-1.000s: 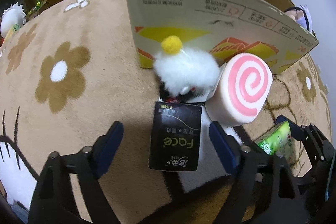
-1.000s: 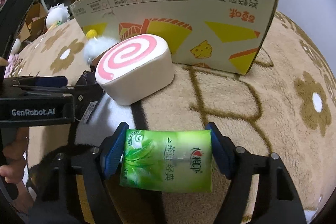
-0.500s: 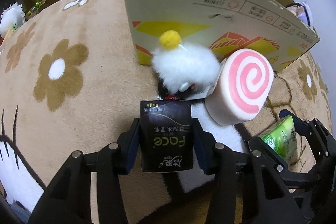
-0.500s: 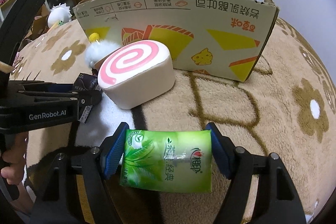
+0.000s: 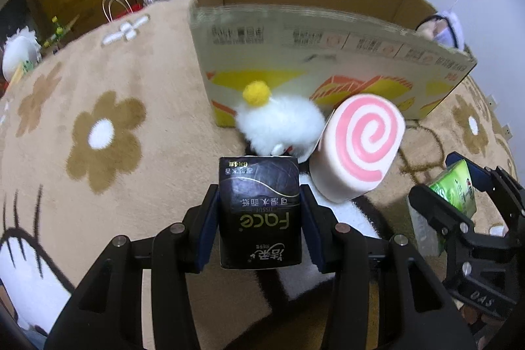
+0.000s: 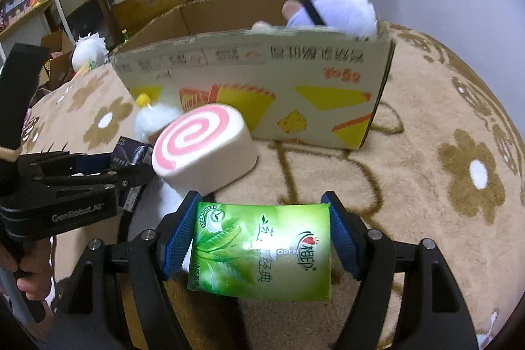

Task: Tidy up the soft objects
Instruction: 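Close the left tool on the tissue pack while the right tool grasps the green pouch, then carry the tissue pack and green pouch over the box and release both inside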

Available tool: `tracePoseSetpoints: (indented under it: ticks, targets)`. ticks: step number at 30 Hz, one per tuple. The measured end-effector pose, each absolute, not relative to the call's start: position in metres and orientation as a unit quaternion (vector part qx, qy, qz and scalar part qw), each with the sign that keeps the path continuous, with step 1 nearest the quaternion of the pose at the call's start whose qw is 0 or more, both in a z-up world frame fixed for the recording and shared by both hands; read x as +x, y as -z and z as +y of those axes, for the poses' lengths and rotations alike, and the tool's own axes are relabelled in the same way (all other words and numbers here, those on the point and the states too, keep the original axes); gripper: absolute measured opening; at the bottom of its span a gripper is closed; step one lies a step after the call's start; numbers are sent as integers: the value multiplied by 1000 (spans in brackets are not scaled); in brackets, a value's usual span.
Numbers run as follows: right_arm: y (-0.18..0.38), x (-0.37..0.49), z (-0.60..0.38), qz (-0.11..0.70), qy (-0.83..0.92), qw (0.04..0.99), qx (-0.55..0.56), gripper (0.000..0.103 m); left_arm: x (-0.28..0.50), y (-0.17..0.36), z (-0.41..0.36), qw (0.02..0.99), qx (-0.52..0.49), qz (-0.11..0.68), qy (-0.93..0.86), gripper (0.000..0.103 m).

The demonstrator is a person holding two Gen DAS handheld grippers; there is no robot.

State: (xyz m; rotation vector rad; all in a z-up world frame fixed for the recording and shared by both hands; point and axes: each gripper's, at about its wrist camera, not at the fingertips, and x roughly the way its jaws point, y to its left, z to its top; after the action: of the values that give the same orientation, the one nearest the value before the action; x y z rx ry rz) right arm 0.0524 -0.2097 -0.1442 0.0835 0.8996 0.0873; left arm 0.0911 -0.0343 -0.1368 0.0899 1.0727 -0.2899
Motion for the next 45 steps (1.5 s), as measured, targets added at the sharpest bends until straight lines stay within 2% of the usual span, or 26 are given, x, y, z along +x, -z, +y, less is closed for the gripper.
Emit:
tracePoseSetpoints:
  ticks: [13, 23, 32, 45]
  targets:
    - [82, 47, -201, 357, -39, 933, 19, 78, 79, 63, -17, 897, 31, 428, 105, 45]
    - [58, 41, -202, 318, -29, 948, 18, 78, 88, 22, 7, 928, 20, 363, 81, 45]
    - [41, 44, -210, 287, -15, 958, 15, 78, 95, 1, -7, 946, 37, 314, 74, 45]
    - [28, 69, -231, 252, -2, 967, 31, 78, 121, 5, -46, 951, 59, 288, 99, 45]
